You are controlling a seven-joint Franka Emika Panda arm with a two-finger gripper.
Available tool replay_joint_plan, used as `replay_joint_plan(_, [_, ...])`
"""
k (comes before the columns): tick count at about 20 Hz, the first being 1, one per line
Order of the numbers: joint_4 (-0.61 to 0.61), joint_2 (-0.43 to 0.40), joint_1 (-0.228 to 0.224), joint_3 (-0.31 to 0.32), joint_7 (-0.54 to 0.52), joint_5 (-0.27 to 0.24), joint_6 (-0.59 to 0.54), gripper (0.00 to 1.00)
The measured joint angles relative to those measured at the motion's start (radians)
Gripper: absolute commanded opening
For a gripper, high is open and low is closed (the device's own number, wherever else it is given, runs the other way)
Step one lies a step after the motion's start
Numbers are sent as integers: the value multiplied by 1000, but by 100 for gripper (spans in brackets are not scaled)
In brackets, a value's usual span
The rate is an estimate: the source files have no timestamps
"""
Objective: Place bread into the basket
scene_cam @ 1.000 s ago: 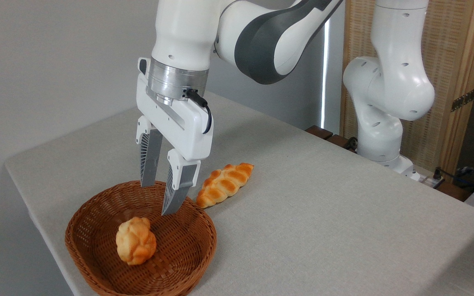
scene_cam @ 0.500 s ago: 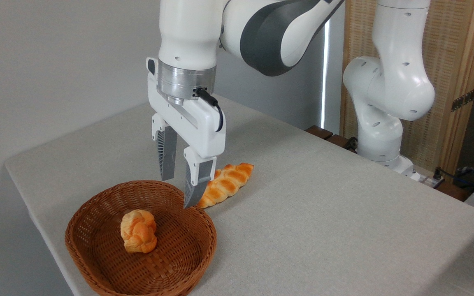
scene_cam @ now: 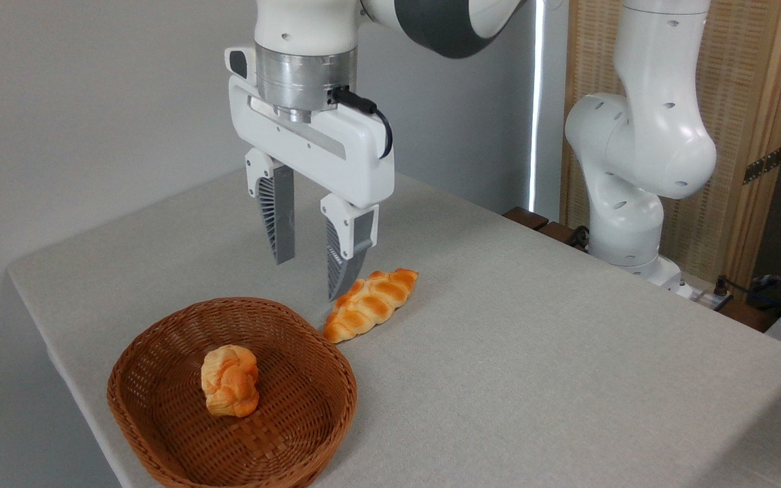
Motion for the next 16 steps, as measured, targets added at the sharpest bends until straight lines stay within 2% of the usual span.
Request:
replay_joint_plan(2, [5, 3, -1, -2, -7, 33, -24, 100])
replay_joint_plan(4, [6, 7, -1, -2, -7, 42, -27, 100])
replay_joint_plan(16, [7, 19, -5, -3, -7, 44, -27, 100])
